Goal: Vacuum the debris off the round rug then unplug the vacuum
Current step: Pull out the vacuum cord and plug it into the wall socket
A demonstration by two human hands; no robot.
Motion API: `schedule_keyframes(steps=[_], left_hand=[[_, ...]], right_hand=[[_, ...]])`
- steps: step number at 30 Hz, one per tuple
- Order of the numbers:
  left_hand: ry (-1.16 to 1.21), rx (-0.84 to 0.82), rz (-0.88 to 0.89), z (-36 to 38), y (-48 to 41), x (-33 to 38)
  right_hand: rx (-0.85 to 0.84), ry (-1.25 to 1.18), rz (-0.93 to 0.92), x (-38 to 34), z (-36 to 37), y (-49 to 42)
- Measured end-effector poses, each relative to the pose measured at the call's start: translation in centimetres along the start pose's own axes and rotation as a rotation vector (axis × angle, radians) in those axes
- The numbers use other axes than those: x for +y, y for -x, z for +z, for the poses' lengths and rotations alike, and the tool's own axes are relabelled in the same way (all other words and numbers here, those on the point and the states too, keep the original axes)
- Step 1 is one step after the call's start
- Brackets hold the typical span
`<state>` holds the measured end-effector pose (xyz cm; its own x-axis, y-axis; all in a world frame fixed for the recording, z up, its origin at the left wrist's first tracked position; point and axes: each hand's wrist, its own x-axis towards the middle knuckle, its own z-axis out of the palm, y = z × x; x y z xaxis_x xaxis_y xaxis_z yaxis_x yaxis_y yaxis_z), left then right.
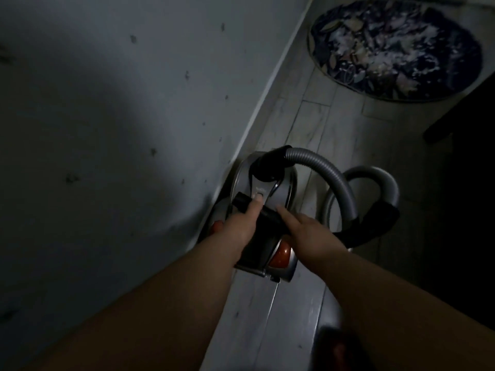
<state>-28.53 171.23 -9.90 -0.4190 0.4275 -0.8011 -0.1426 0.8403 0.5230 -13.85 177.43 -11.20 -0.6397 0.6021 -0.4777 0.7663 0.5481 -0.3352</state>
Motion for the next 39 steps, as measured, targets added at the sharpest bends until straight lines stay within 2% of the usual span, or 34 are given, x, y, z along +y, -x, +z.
schedule_keyframes(steps=[2,5,9,14,18,22,27,30,34,36,39], left_hand=[[-0.161,-0.076,0.099,0.3,1.6,-1.0],[-0.363,-0.052,0.169,1.1,0.1,-3.3],[-0.452,0.005,0.183,2.9,-2.2,-5.2],[-0.558,0.031,0.241,3.6,-4.0,-5.7],[-0.503,0.051,0.315,4.1,-6.1,-7.5],[-0.508,0.158,0.428,4.9,-8.0,-9.6],[-0.534,0.272,0.599,5.2,-9.1,-11.2],[-0.557,0.292,0.675,4.8,-9.9,-12.0],[-0.542,0.266,0.757,4.6,-10.5,-12.8],[-0.488,0.225,0.763,4.7,-10.8,-13.1],[-0.479,0.248,0.733,5.3,-11.2,-13.3]], right_hand=[[0.001,0.036,0.045,1.0,1.1,0.4],[-0.012,0.103,0.105,3.5,3.2,0.7],[-0.016,0.125,0.190,6.9,6.2,0.1],[-0.030,0.186,0.139,6.6,9.0,-2.1],[0.026,0.247,0.156,6.5,10.1,-3.8],[0.116,0.235,0.131,6.2,10.5,-4.0],[0.302,0.368,0.093,4.2,9.7,-5.9],[0.299,0.300,0.118,3.8,10.8,-6.8],[0.431,0.180,0.120,2.8,14.6,-7.1],[0.491,0.176,0.119,3.0,15.3,-7.4],[0.489,0.195,0.116,3.5,15.0,-6.9]])
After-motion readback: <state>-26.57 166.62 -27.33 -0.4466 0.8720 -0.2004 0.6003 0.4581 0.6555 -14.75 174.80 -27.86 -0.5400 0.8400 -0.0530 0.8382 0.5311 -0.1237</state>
